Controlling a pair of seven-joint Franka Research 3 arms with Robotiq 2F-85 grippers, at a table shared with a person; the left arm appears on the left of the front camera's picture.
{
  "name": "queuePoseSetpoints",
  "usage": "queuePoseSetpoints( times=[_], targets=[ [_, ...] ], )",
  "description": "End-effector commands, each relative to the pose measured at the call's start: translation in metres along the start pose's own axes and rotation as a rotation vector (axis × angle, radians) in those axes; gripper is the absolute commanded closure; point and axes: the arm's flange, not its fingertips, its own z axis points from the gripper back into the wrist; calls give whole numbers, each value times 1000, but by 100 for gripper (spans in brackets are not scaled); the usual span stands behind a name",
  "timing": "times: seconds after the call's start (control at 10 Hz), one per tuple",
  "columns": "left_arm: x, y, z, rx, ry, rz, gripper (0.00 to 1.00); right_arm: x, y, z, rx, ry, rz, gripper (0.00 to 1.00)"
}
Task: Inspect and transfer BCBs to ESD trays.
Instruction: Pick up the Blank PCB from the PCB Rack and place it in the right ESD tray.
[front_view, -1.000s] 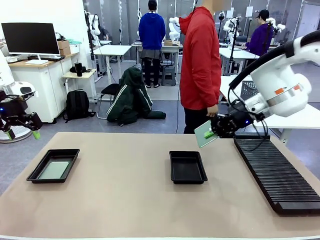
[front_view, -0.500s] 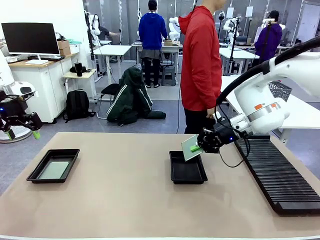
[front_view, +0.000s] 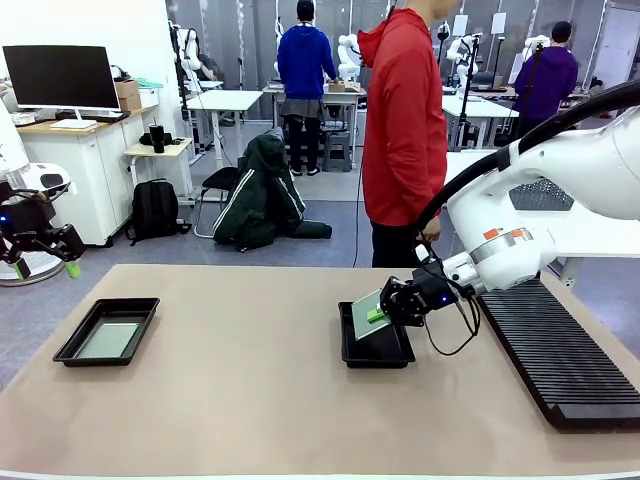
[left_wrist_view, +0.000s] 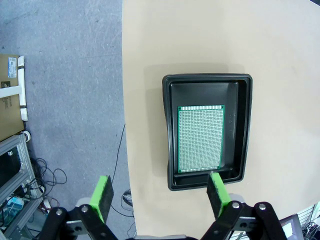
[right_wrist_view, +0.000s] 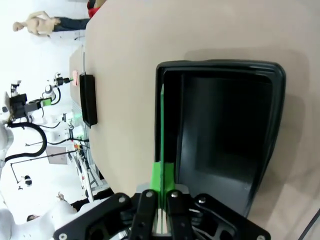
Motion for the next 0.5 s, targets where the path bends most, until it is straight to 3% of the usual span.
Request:
queuePoseSetpoints(
  times=[0.0, 0.4],
  targets=[
    [-1, 1, 0, -8, -3, -6, 0, -6, 1, -13, -22, -66, 3, 97],
    [-1, 1, 0, -8, -3, -6, 0, -9, -3, -27, -55, -50, 0, 97]
  ],
)
